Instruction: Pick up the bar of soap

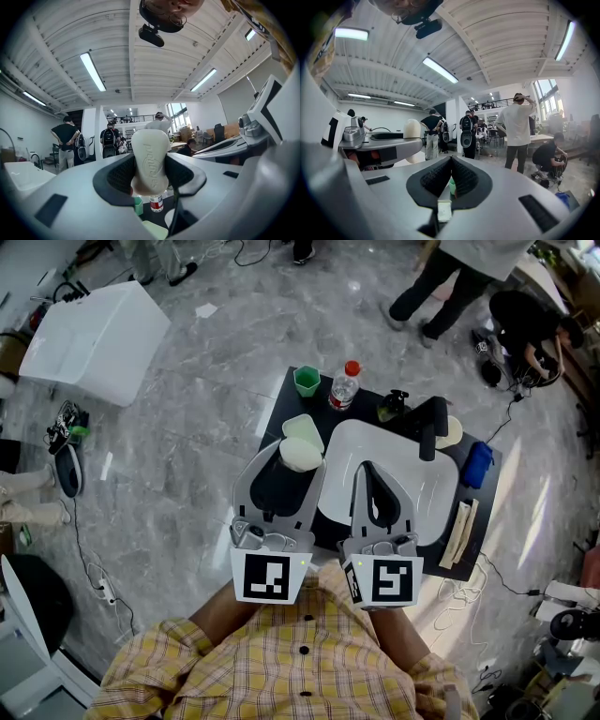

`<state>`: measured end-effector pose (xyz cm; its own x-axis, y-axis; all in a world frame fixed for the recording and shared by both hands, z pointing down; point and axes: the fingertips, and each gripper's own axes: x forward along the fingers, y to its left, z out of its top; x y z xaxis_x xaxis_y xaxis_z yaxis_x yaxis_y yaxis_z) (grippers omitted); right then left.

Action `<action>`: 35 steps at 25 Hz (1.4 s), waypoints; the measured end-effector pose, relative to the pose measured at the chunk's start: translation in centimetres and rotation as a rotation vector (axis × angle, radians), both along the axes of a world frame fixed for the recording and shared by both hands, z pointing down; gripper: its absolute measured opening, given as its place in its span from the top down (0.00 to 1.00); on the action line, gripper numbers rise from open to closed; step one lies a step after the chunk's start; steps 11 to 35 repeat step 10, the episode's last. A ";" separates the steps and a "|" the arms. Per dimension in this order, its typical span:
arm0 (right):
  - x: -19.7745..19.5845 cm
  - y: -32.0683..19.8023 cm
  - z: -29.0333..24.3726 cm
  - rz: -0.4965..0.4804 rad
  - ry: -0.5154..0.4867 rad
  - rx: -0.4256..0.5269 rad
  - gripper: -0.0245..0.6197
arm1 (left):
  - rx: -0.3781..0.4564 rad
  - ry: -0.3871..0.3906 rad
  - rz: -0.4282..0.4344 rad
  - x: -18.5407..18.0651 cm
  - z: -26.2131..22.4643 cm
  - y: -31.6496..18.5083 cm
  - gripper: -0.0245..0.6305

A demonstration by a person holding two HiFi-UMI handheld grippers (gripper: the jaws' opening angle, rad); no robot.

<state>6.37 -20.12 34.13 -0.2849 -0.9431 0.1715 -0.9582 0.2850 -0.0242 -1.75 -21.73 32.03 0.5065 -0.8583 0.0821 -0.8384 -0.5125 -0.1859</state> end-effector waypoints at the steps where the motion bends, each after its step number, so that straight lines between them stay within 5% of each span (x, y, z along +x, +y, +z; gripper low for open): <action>1: 0.0 0.0 0.0 0.000 0.002 0.001 0.93 | 0.000 0.001 0.000 0.0 0.0 0.0 0.65; 35: 0.0 0.0 -0.3 -0.002 0.003 0.005 0.93 | -0.001 -0.013 0.007 0.1 -0.1 0.0 0.65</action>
